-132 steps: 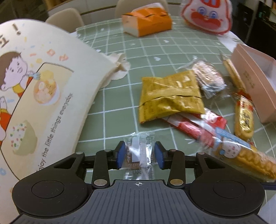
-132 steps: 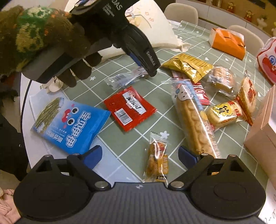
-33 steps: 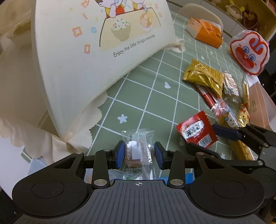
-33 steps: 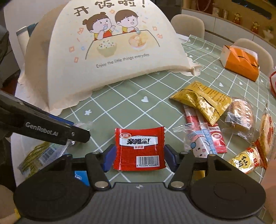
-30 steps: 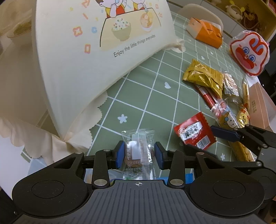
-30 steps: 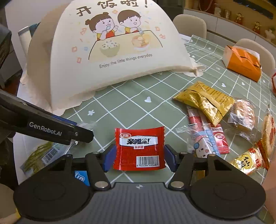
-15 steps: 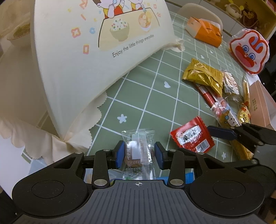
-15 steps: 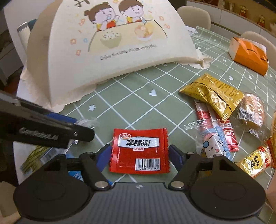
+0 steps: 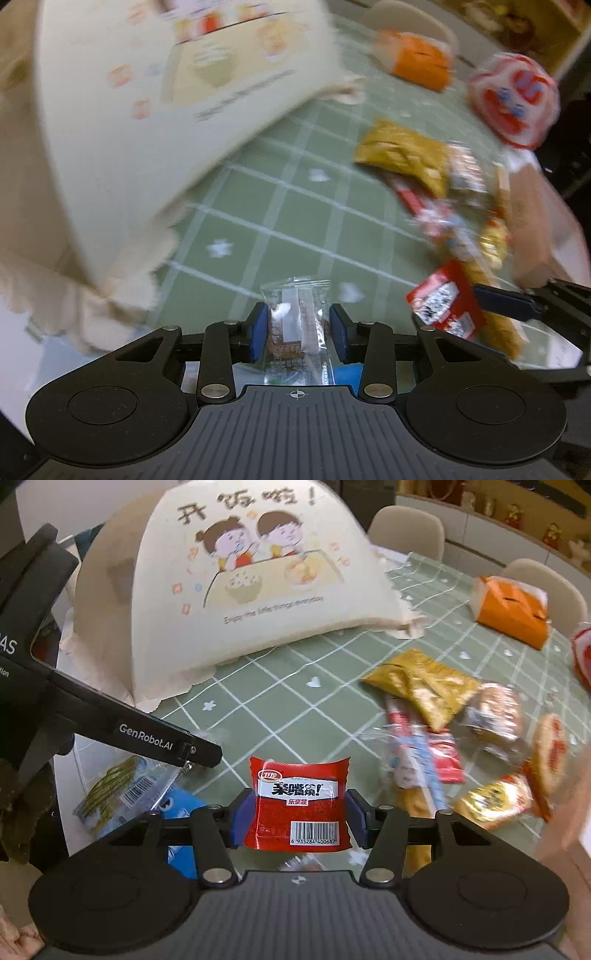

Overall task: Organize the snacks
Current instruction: 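Carry both snacks into the pink box and open both tools, then grasp the blue seaweed packet with the left tool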

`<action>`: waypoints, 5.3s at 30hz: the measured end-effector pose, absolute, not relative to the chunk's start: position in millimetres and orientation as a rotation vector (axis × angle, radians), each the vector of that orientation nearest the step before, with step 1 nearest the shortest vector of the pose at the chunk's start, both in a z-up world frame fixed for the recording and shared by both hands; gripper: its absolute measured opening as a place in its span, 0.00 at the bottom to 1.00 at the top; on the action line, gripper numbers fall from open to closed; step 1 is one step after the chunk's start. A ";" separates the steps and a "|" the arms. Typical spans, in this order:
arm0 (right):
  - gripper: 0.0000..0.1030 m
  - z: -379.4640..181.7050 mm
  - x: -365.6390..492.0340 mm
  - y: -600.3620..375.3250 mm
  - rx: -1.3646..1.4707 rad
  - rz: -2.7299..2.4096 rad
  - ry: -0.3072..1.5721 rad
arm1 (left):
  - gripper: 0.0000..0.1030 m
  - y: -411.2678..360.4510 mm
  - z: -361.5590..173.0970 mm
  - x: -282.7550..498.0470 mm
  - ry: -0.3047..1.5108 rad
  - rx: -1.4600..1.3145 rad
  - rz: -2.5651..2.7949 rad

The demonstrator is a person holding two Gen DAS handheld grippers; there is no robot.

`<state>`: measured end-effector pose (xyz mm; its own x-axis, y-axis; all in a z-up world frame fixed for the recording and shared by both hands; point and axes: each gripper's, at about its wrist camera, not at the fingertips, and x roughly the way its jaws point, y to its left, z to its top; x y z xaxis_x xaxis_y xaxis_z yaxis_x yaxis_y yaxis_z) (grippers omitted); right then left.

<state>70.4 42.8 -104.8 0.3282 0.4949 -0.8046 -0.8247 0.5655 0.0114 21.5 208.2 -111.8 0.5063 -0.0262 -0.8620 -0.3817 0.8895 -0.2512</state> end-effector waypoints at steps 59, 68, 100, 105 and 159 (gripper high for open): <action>0.77 -28.6 157.8 -192.7 -0.190 0.209 0.643 | 0.39 -42.2 -35.6 278.8 0.906 -0.252 -0.353; 0.77 -56.7 139.3 -208.5 -0.070 0.312 0.753 | 0.39 56.2 -45.5 194.6 0.841 -0.319 -0.224; 0.71 -109.0 59.9 17.2 -0.460 0.744 0.770 | 0.39 203.8 -95.2 -48.0 0.948 -0.676 0.024; 0.71 -103.7 45.9 -27.6 -0.331 0.940 0.968 | 0.39 214.4 -84.6 -22.6 0.927 -0.541 0.030; 0.29 -136.0 36.8 -62.3 -0.196 0.884 0.955 | 0.20 154.9 -114.3 19.8 1.027 -0.614 -0.225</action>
<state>36.8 -62.3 -136.0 0.2688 0.5689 -0.7773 -0.7308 0.6461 0.2201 19.8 154.9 -114.3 0.5120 -0.4514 -0.7308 -0.1051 0.8114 -0.5749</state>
